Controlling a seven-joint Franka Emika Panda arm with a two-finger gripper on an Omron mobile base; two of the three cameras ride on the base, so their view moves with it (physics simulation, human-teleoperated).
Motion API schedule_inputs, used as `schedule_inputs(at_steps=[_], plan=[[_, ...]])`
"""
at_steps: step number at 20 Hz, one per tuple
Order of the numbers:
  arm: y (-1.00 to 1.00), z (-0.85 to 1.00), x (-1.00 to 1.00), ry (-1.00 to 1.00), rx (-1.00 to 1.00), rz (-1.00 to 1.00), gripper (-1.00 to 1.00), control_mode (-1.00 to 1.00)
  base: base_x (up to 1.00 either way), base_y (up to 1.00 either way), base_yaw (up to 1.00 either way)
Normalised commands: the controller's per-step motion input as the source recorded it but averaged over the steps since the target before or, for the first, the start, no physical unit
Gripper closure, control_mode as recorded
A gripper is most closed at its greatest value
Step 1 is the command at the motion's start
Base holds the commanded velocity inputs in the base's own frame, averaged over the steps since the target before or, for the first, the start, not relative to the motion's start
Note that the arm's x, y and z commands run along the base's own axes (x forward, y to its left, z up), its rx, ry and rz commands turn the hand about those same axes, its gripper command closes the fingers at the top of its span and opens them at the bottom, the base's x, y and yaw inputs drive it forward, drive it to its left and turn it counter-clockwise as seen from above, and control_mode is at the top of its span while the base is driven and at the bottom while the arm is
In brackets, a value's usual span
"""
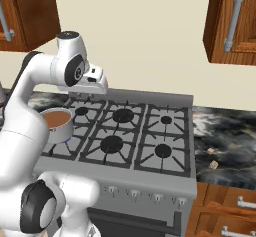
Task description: Pick up the sugar cube(s) and place them in the saucepan with hot chocolate.
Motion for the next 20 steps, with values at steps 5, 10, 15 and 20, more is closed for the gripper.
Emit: schedule_inputs(at_steps=[5, 10, 15, 20], plan=[[-0.14, -0.02, -0.13, 0.00, 0.00, -0.09, -1.00, -1.00, 0.00, 0.00, 0.00], [-0.68, -0.18, -0.08, 0.05, 0.00, -0.21, -1.00, -1.00, 0.00, 0.00, 0.00], [-1.00, -0.21, -0.04, 0.08, 0.03, -0.39, -1.00, -1.00, 0.00, 0.00, 0.00], [-1.00, -0.21, -0.03, 0.03, 0.05, -0.43, -1.00, -1.00, 0.00, 0.00, 0.00]])
